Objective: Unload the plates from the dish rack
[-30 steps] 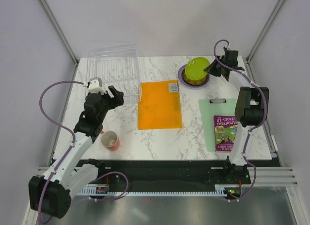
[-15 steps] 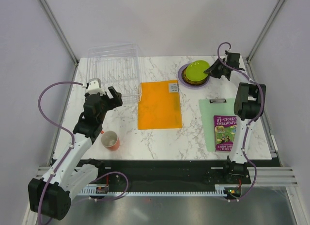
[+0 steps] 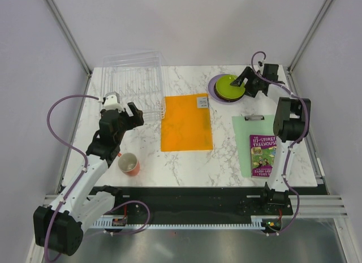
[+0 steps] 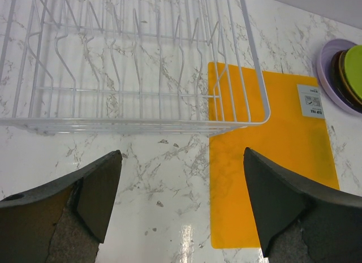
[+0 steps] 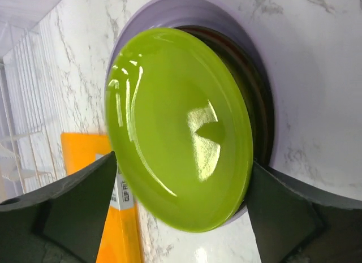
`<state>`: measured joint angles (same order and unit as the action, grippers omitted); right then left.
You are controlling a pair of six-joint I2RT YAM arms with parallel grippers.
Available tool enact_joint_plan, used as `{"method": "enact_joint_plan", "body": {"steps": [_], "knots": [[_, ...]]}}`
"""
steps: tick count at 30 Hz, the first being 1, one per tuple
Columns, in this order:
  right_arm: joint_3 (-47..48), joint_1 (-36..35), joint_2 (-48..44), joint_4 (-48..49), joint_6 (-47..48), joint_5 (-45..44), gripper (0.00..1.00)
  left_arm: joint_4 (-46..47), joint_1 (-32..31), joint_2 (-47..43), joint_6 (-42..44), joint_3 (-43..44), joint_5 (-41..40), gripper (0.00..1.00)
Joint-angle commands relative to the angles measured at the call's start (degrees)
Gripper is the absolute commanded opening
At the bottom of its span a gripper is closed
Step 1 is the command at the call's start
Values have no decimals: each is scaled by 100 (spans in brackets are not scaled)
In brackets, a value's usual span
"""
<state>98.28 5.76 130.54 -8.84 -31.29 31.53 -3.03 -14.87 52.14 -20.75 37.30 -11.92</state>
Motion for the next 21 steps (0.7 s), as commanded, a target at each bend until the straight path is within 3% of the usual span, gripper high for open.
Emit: {"method": "enact_joint_plan", "body": {"steps": [1, 13, 21], "knots": [[-28, 13, -784, -600, 807, -725, 98, -40, -24, -63, -25, 6, -91, 94], [-1109, -75, -2708, -917, 1845, -1790, 98, -268, -24, -283, -87, 41, -152, 95], [-2496, -532, -4079, -708, 2276, -2756, 98, -365, -24, -468, -166, -3, -170, 95]]}}
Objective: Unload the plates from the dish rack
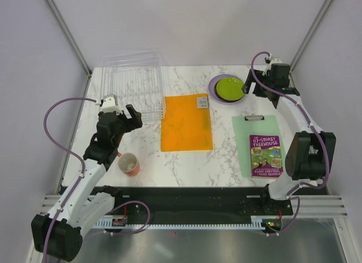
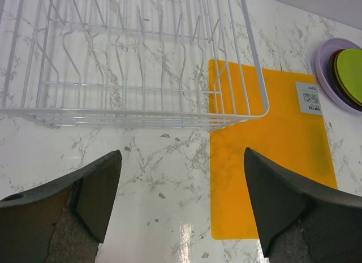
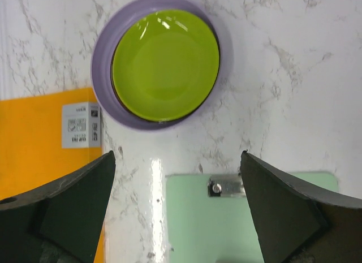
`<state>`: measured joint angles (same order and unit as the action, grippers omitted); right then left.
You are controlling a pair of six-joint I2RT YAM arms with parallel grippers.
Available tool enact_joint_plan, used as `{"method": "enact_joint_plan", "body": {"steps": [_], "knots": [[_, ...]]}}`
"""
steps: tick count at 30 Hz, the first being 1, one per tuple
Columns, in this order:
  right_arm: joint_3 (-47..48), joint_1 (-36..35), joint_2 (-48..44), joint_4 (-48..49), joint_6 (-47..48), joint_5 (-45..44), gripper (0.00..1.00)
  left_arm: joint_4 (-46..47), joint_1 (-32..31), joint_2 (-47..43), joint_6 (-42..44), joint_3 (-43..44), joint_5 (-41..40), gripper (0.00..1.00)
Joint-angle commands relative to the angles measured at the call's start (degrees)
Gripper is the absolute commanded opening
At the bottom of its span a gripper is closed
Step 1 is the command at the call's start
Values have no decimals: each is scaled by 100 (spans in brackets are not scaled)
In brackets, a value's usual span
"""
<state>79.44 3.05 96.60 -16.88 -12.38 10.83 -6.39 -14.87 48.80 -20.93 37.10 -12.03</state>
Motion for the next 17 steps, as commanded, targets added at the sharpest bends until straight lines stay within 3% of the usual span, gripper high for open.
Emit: {"method": "enact_joint_plan", "body": {"steps": [1, 5, 17], "knots": [[-788, -261, -825, 237, 420, -896, 98, -20, -24, -133, -166, -1, -159, 95], [-1893, -726, -1589, 668, 412, -1636, 98, -20, -24, -90, -175, -1, -168, 95], [-3355, -1754, -2470, 1626, 254, -2796, 98, 137, -24, -239, 9, -98, -475, 95]]}}
